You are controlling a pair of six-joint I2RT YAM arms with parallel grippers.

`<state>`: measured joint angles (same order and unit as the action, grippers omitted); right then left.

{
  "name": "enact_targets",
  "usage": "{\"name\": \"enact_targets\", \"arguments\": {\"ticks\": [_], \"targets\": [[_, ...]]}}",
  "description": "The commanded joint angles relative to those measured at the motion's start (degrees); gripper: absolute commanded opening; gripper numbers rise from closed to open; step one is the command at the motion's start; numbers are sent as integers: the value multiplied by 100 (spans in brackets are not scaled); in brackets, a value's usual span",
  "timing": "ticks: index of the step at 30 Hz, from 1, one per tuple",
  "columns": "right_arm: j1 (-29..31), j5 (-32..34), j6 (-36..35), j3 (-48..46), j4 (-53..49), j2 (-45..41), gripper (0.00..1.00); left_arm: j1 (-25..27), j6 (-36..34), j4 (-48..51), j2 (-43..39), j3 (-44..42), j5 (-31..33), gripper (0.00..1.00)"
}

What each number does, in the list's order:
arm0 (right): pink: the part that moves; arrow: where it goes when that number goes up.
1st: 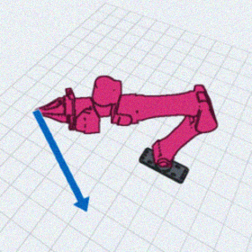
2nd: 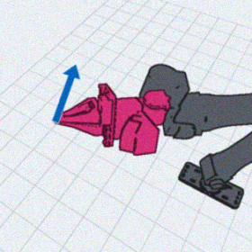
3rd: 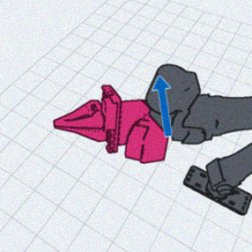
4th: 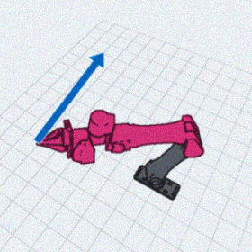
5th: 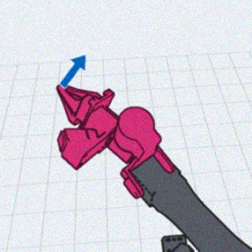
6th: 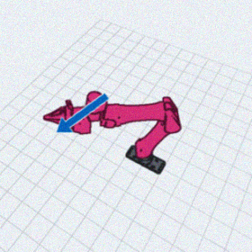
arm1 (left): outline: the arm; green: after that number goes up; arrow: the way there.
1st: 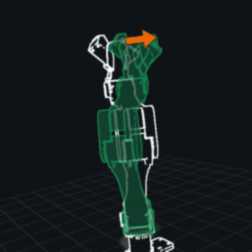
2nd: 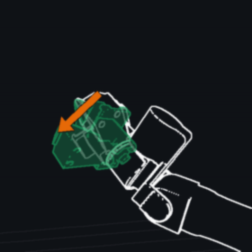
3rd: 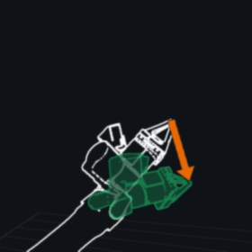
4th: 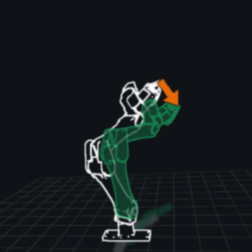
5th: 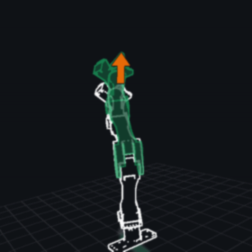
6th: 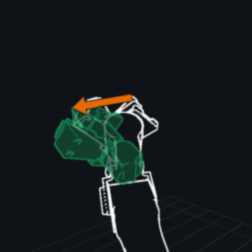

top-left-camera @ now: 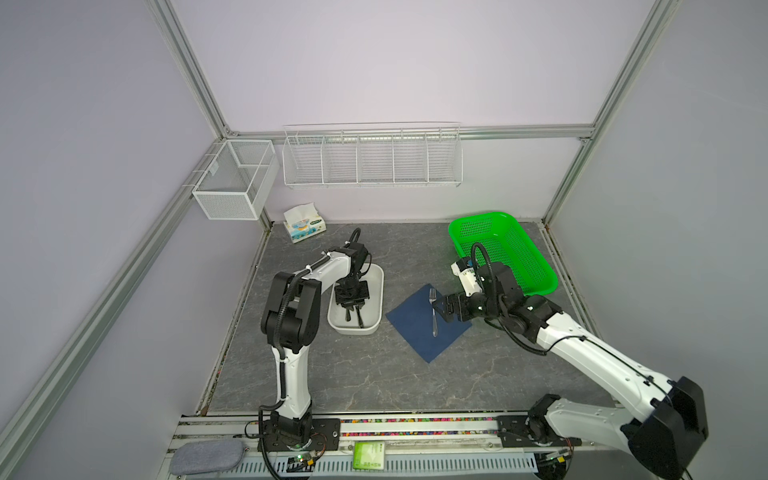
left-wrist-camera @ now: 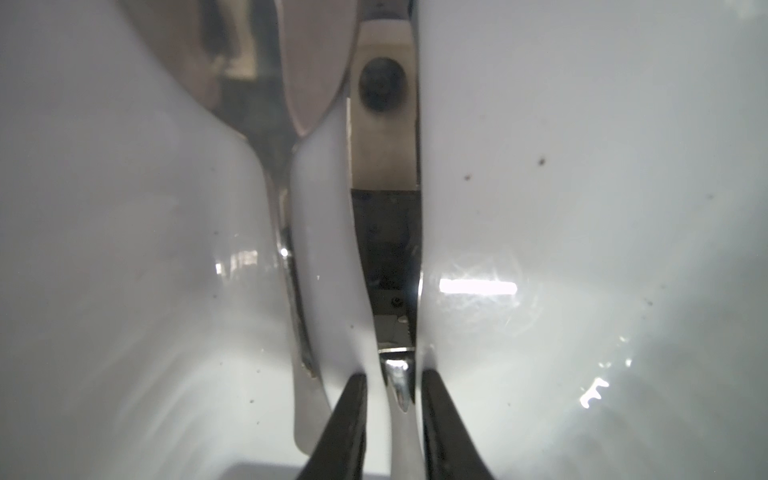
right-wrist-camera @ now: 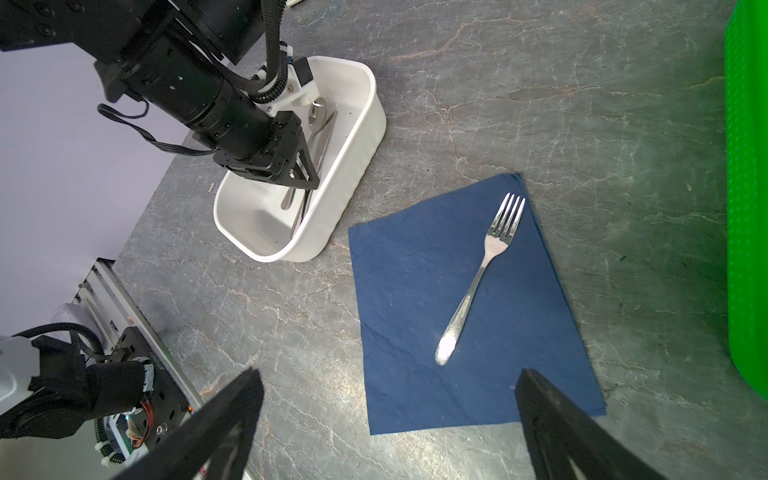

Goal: Place the utensils on the paper napkin and roll it up
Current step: 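Lower the left gripper and grasp the silver knife handle in the tray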

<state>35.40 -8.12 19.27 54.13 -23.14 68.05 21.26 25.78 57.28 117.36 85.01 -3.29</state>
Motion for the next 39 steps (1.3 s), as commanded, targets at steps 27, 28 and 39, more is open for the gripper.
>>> {"name": "enact_targets", "arguments": {"ticks": [27,28,39], "targets": [[32,89,-55,107,-99,93,98,151,-35,-265,605,-358,293,7],[37,91,-45,99,-103,94,98,148,-45,-246,562,-359,320,6],[34,279,-20,25,-59,-81,98,151,-69,-21,42,-131,319,1]]}}
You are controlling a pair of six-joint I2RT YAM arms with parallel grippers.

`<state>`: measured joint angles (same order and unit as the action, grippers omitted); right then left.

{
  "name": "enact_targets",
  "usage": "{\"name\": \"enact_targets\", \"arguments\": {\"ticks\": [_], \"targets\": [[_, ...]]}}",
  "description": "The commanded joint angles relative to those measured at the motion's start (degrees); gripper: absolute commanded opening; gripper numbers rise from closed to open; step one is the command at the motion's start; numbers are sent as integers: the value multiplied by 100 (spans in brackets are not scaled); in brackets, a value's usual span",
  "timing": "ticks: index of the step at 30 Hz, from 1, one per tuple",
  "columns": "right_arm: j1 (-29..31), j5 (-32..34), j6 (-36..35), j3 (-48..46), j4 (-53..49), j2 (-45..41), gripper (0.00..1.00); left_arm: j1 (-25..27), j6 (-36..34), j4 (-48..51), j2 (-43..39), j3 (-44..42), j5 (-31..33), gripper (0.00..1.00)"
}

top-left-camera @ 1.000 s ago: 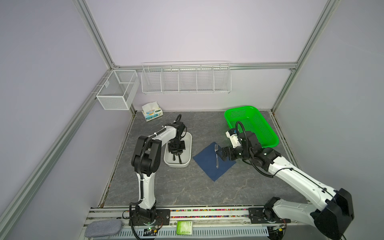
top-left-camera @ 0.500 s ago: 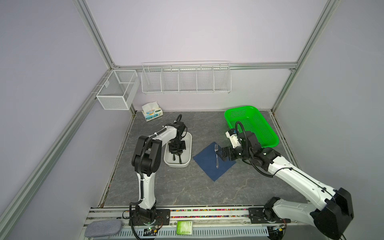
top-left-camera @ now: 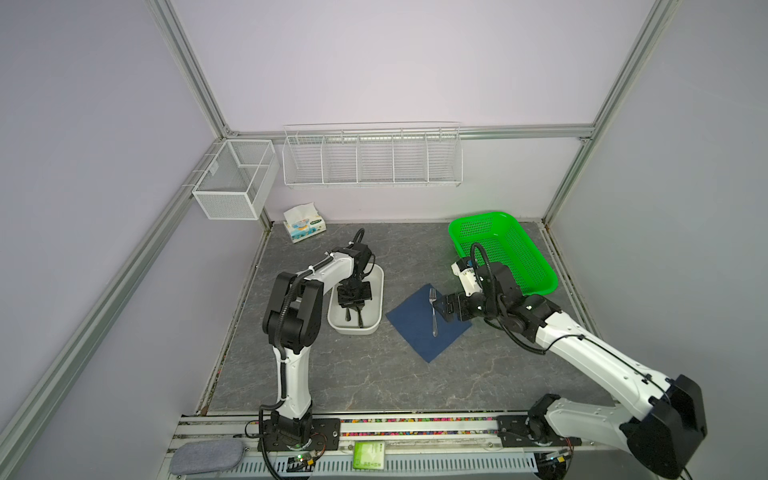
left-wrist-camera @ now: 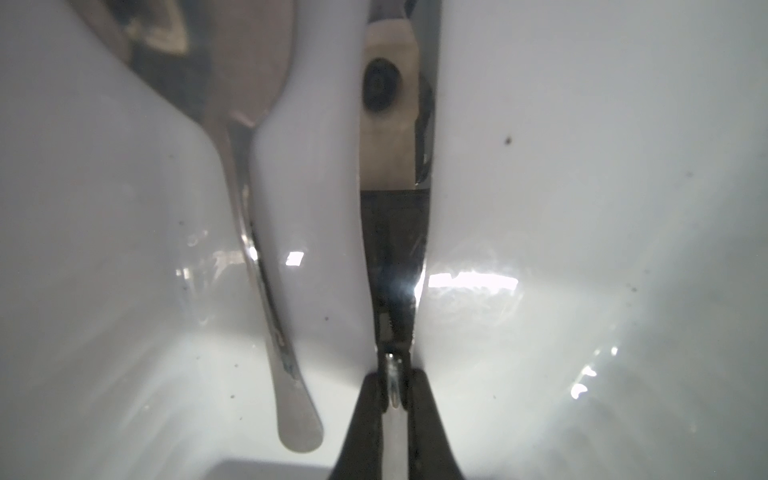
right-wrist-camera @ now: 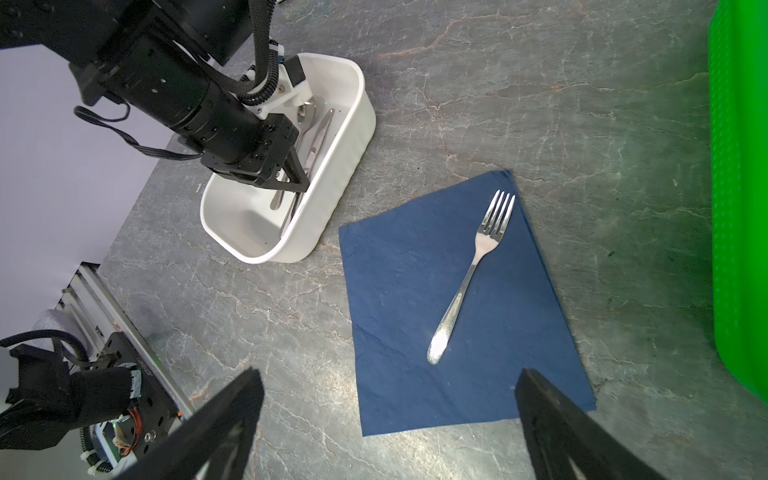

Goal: Place the utensils on the paper napkin and roll it up
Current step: 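Lower the left gripper and grasp the silver knife handle in the tray, then lift the knife out of the white tray with the left gripper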

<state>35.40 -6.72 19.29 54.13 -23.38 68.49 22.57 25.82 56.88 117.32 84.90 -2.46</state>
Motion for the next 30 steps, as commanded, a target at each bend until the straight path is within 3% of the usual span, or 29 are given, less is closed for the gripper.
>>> {"name": "enact_targets", "arguments": {"ticks": [1,30], "targets": [[36,152,-29,15,-35,-134,98,17,-85,63,10,-94,240,1],[33,213,23,-58,1,-178,98,20,-365,845,-390,599,181,2]]}}
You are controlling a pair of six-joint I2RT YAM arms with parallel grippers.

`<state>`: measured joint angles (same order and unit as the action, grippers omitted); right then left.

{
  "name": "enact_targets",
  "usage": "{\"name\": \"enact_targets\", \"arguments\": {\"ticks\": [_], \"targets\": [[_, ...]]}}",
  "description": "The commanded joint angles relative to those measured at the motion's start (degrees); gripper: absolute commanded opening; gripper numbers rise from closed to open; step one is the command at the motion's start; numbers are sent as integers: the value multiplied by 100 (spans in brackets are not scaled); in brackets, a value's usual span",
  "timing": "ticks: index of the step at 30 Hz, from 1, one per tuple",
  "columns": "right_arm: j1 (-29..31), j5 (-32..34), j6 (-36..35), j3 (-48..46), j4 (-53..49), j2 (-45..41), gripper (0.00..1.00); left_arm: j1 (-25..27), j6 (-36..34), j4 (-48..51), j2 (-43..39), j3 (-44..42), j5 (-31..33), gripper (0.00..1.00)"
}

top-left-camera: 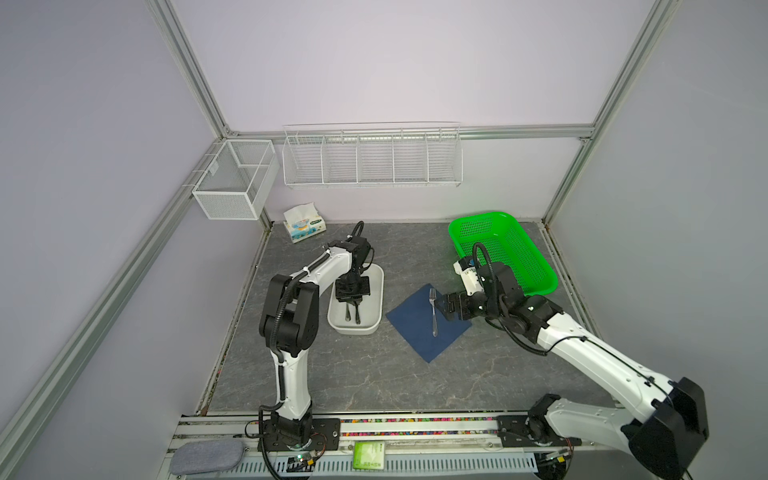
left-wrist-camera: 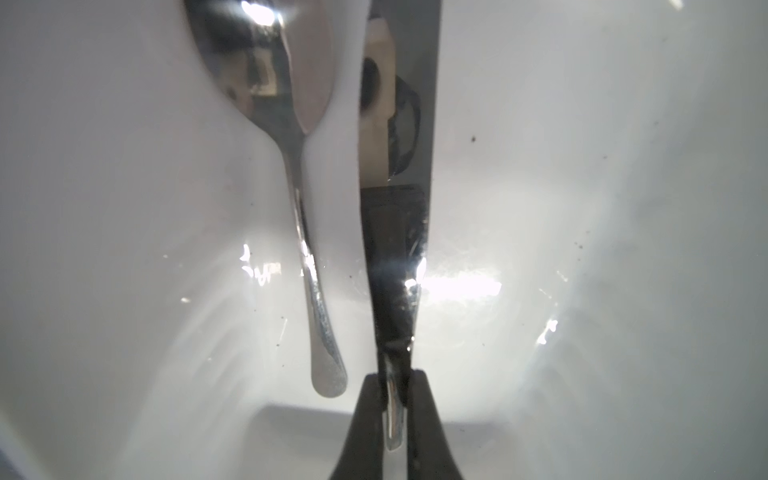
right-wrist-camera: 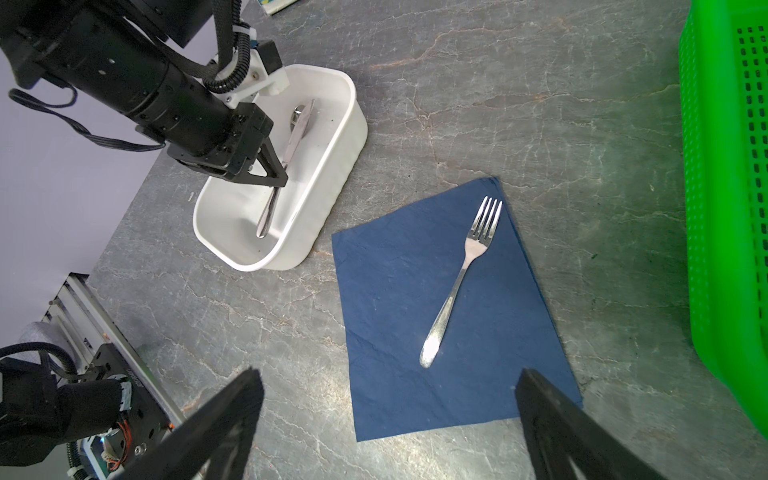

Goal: Place the utensils on the paper napkin and roll it up
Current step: 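Lift the knife out of the white tray with the left gripper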

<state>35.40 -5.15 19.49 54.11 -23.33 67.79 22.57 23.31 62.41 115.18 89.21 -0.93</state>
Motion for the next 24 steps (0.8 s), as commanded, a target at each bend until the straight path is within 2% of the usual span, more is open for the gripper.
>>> {"name": "enact_targets", "arguments": {"ticks": [1,24], "targets": [[37,55,8,-62,-4,-115,98,20,-116,297,-188,187,13,2],[37,44,14,-70,21,-117,98,81,-147,535,-382,587,-125,3]]}}
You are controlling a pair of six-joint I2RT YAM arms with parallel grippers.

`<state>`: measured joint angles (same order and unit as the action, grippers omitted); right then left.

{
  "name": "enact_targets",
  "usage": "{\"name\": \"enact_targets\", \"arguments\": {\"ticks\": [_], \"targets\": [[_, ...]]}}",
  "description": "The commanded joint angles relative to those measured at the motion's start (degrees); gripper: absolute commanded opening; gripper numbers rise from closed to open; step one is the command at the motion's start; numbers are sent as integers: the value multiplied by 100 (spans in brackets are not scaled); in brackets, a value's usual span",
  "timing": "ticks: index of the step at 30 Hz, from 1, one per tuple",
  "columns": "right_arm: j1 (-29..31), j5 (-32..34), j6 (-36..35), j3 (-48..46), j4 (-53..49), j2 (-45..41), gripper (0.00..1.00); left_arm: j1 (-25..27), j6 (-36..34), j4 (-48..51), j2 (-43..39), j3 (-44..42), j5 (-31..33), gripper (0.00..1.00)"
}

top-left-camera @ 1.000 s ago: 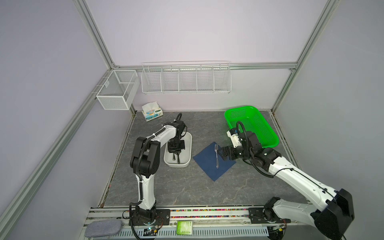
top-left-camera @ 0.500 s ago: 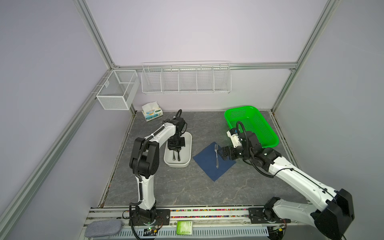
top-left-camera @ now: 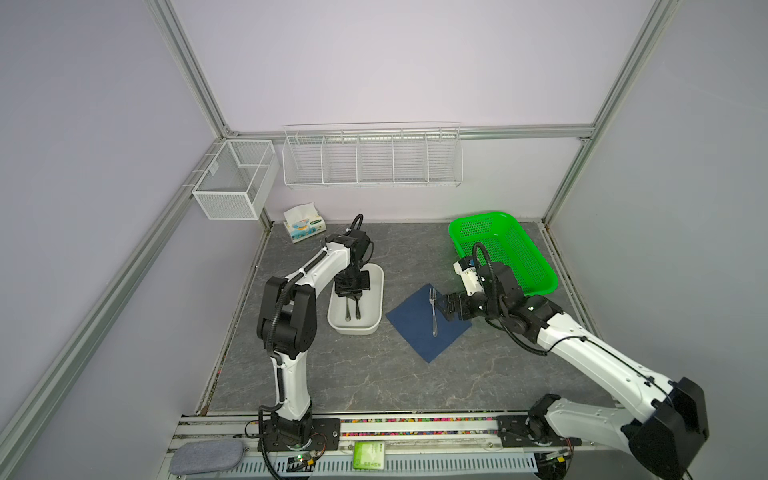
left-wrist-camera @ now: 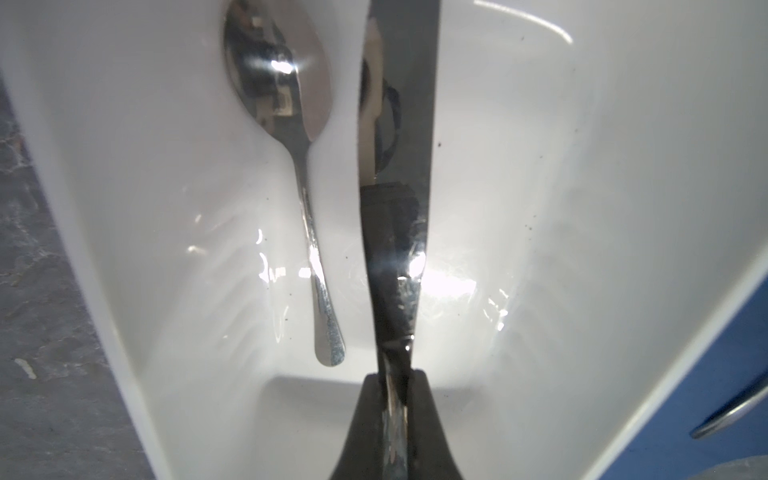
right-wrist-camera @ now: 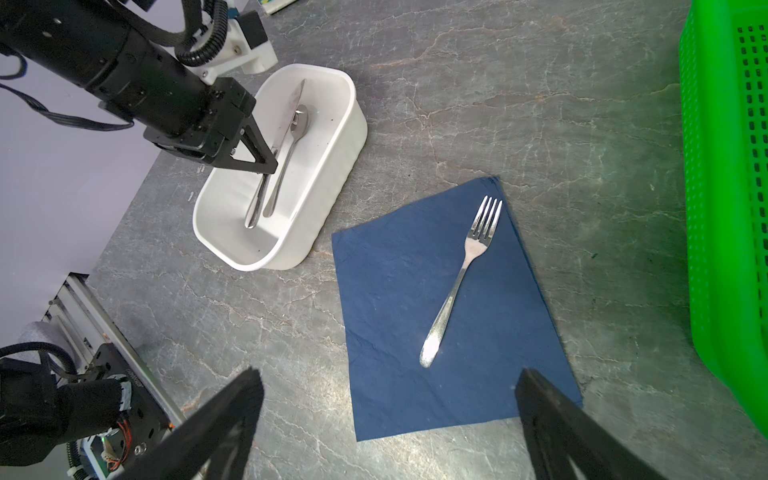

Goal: Place the utensils on the paper napkin and roll it up
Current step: 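Lift the knife out of the white tray with the left gripper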

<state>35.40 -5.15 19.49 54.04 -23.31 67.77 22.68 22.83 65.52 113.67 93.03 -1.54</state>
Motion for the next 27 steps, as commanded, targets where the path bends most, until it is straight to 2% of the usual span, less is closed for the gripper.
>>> {"name": "enact_targets", "arguments": {"ticks": [1,27], "targets": [[35,48,12,-61,11,-123,98,70,-95,238,-242,230,-61,3],[37,78,23,-83,22,-167,98,410,-46,462,-147,790,-241,3]]}}
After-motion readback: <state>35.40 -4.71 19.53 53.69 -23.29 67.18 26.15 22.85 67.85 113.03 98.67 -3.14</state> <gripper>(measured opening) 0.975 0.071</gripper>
